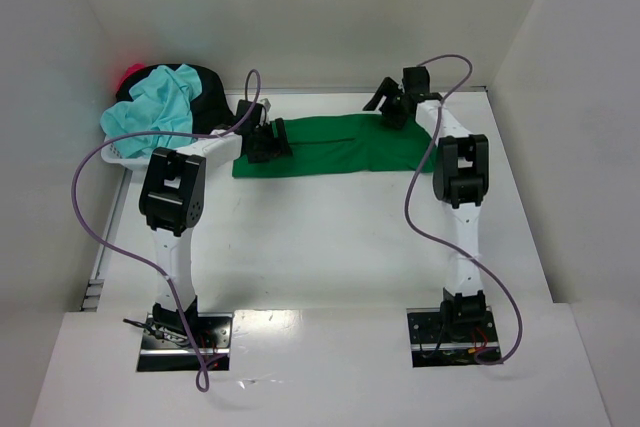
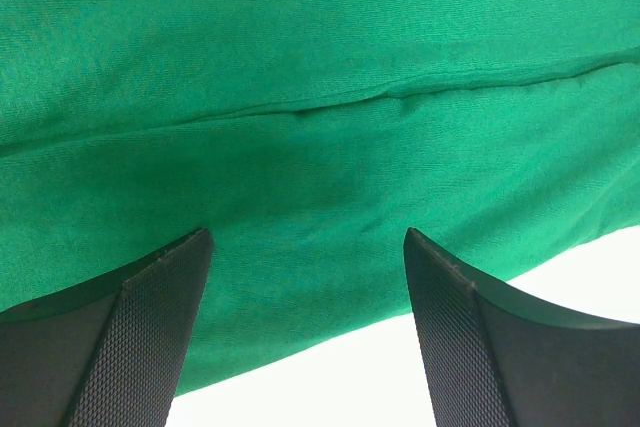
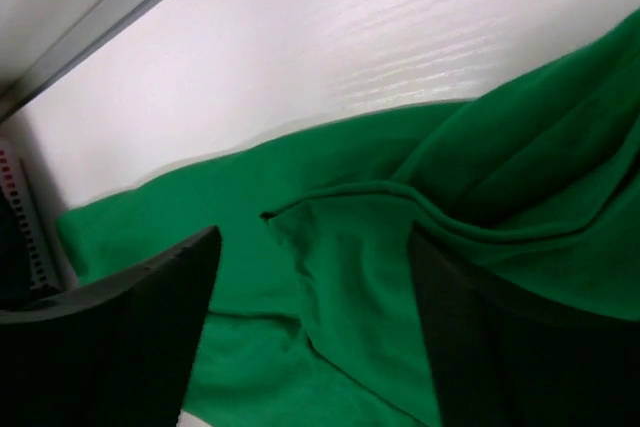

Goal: Fold and stack the t-shirts
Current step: Fold the other side of the tshirt into a rectangle

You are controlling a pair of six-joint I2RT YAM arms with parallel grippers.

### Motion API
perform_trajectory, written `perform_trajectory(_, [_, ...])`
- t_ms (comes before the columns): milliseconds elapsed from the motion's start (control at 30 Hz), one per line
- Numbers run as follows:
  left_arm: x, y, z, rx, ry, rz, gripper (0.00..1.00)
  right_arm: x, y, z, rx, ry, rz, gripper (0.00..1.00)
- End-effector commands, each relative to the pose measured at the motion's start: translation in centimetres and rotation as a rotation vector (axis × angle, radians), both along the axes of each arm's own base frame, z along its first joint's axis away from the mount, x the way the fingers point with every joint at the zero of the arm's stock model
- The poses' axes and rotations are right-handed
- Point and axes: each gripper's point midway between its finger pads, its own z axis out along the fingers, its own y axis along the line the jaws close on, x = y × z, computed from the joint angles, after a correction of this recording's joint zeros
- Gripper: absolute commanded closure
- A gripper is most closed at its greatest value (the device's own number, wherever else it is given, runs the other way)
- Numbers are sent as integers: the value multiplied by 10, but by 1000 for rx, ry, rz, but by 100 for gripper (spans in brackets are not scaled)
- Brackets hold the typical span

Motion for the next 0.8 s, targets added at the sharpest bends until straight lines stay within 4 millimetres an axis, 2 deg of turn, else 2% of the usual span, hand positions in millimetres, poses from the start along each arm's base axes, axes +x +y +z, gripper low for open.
perform_trajectory(0, [-41,18,-59,81,197,-6,14,-4,6,50,-18,-100,41,17])
perform_trajectory(33, [-40,18,-55,79,188,-5,14,-9,3,48,-28,-94,29,16])
perform_trajectory(67, [-40,18,-55,79,188,-5,14,-13,-2,69,-52,-129,11,16])
perform_trajectory(100, [-40,21,-52,97,182,-9,14,-15,-5,76,-67,-148,4,14])
perform_trajectory(133, [-41,23,-46,104,177,-4,14,-24,-9,68,-80,-126,-8,14])
perform_trajectory(167, [-41,26,-43,128,166,-22,14,-30,-13,68,-97,-122,-11,13])
perform_trajectory(200, [-37,30,-35,152,145,-21,14,-35,-18,85,-112,-151,-34,13])
perform_trajectory(233, [-29,30,-15,158,93,-26,14,-48,-22,68,-132,-116,-34,13])
perform_trajectory(267, [-27,31,-7,166,69,-42,13,-56,-25,66,-143,-104,-44,13])
perform_trajectory(300, [-21,33,6,199,20,-79,13,-64,-29,77,-155,-118,-61,12])
perform_trajectory(333, [-15,33,30,211,-41,-103,13,-79,-31,60,-160,-85,-58,12])
perform_trajectory(400, [-8,34,53,272,-130,-163,9,-93,-37,56,-176,-84,-76,11])
perform_trajectory(433, [-4,37,73,299,-191,-174,7,-107,-43,47,-193,-59,-104,9])
perform_trajectory(500, [8,42,93,356,-282,-193,3,-117,-49,34,-217,-27,-121,9])
perform_trajectory(600, [18,42,107,440,-355,-265,3,-130,-52,15,-235,36,-121,9])
perform_trajectory(700, [22,36,94,529,-372,-442,3,-134,-53,10,-238,54,-119,9])
perform_trajectory(733, [20,33,79,562,-351,-501,3,-135,-53,8,-238,54,-119,9])
perform_trajectory(767, [21,32,72,622,-356,-564,3,-135,-51,8,-231,55,-112,9])
